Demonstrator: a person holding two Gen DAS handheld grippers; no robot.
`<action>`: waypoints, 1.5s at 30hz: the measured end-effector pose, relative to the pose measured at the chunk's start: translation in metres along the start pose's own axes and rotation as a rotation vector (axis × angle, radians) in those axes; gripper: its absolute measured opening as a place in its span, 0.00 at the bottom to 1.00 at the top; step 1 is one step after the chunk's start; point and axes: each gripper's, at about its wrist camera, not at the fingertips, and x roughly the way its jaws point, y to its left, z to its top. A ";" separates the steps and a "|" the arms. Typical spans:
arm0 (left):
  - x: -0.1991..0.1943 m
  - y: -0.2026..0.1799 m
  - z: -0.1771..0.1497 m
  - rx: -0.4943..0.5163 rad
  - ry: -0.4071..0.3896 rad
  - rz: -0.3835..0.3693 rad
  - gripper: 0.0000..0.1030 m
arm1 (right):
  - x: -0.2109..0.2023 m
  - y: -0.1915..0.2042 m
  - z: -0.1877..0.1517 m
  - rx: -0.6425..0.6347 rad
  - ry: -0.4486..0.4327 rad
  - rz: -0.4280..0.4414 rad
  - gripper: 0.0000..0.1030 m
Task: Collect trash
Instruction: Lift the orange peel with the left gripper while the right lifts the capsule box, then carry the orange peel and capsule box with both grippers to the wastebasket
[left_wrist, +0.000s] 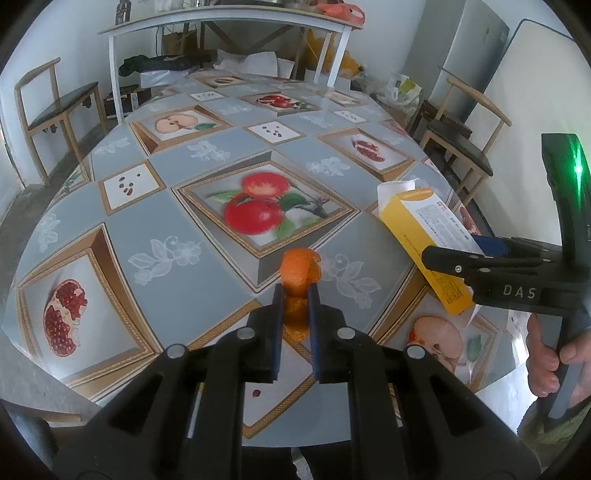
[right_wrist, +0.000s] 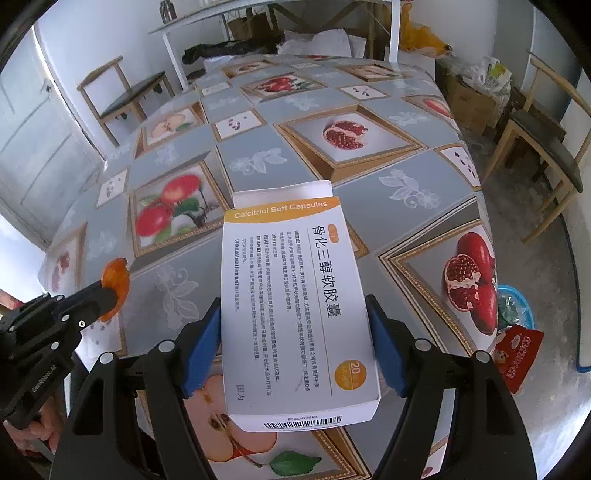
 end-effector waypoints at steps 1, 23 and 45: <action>-0.001 -0.001 0.000 0.001 -0.002 0.001 0.10 | -0.004 -0.002 0.000 0.006 -0.010 0.008 0.70; 0.022 -0.225 0.076 0.304 0.146 -0.499 0.10 | -0.169 -0.287 -0.138 0.786 -0.378 -0.032 0.70; 0.250 -0.457 0.019 0.512 0.610 -0.415 0.30 | 0.014 -0.478 -0.143 1.007 -0.095 -0.026 0.76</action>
